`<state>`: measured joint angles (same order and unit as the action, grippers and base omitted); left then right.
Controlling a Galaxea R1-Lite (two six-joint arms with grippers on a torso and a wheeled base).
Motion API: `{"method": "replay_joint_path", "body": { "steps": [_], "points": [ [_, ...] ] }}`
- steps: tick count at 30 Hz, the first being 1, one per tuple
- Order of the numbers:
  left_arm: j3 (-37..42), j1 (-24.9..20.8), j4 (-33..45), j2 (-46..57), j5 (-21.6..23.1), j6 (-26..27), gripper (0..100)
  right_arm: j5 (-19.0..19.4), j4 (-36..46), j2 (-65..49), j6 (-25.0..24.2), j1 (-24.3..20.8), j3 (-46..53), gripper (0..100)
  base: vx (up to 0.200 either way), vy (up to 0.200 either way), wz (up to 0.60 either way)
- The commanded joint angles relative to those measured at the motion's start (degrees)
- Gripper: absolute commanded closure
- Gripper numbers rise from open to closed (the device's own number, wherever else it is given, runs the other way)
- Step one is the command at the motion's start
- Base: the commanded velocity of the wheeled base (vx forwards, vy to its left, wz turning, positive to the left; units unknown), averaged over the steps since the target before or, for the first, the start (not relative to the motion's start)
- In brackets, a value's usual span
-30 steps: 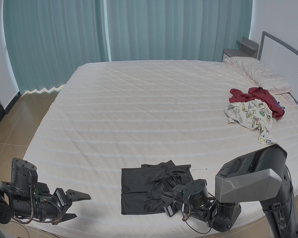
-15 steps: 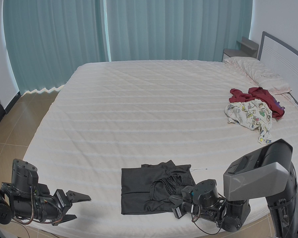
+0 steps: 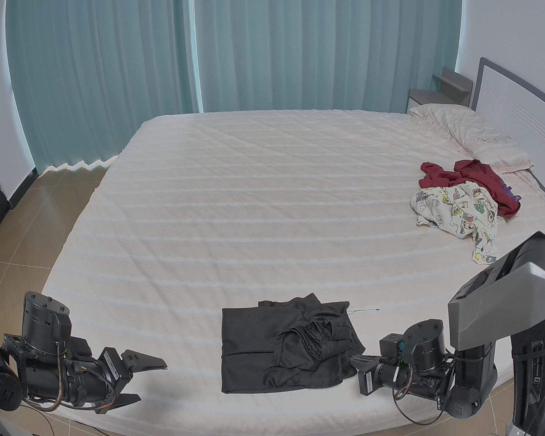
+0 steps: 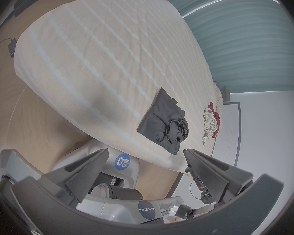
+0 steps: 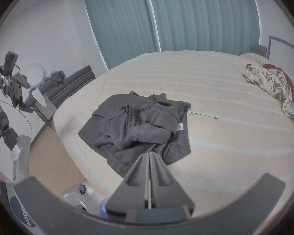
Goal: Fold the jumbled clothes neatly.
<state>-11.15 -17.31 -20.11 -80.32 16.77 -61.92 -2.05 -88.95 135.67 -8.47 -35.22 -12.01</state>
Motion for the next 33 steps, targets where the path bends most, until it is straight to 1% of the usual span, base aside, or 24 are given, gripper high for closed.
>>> {"method": "replay_joint_path", "body": {
  "steps": [1,2,4,6,9,12,13,14,15,19,20,24,25,29,33],
  "points": [
    [0.0,0.0,0.0,-0.4,0.0,0.0,0,2.5,-0.6,-0.7,-2.0,-1.6,-2.4,0,0.0,0.0,0.0],
    [0.0,0.0,0.0,-0.4,0.0,0.0,0,2.7,-0.6,-0.6,-2.1,-1.8,-2.6,0,0.0,0.0,0.0],
    [0.0,0.0,0.0,-0.4,0.0,0.0,0,4.2,-0.6,2.2,-2.4,-3.5,-4.9,0,0.0,0.0,0.0],
    [0.0,0.0,0.0,-0.4,0.0,0.0,0,4.4,-0.4,3.4,-2.5,-4.9,-7.5,0,0.0,0.0,0.0],
    [0.0,0.0,0.0,-0.5,1.1,0.0,0,3.3,-0.3,5.5,-2.8,-7.8,-12.0,0,0.0,0.0,0.0],
    [0.0,0.1,0.0,-0.5,1.4,0.0,0,2.7,0.5,7.9,-2.8,-8.0,-14.1,0,0.0,0.0,0.0],
    [0.0,0.1,0.0,-0.5,1.4,0.0,0,2.5,2.7,9.3,-2.7,-8.7,-14.9,0,0.0,0.0,0.0],
    [0.0,0.1,0.0,-0.5,1.4,0.0,0,2.5,2.9,9.3,-2.7,-8.9,-15.0,0,0.0,0.0,0.0],
    [0.0,0.1,0.0,-0.5,1.4,0.0,0,2.4,4.3,9.2,-2.7,-10.3,-15.6,0,0.0,0.0,0.0],
    [0.0,0.1,0.0,-0.5,1.4,0.0,0,1.7,5.3,9.3,-2.3,-10.2,-16.7,0,0.0,0.0,0.0],
    [0.0,0.1,0.0,-0.5,1.4,0.0,0,-1.3,7.1,9.4,-1.7,-9.8,-18.4,0,0.0,0.0,0.0],
    [0.0,0.1,0.0,-0.5,1.5,0.0,0,-3.0,8.1,10.1,-1.7,-9.6,-20.2,0,0.0,0.0,0.0],
    [0.0,0.1,0.0,-0.5,1.5,0.0,0,-3.0,8.1,10.0,-1.8,-9.5,-20.3,100,0.0,0.0,0.0],
    [0.1,0.1,0.0,-0.5,1.5,0.0,0,-3.1,7.2,9.1,-2.2,-8.9,-19.2,100,0.0,0.0,0.0],
    [0.1,0.1,0.0,-0.9,1.4,0.0,0,-3.8,3.5,8.2,-2.1,-8.7,-16.3,100,0.0,0.0,0.0]
  ]
}}
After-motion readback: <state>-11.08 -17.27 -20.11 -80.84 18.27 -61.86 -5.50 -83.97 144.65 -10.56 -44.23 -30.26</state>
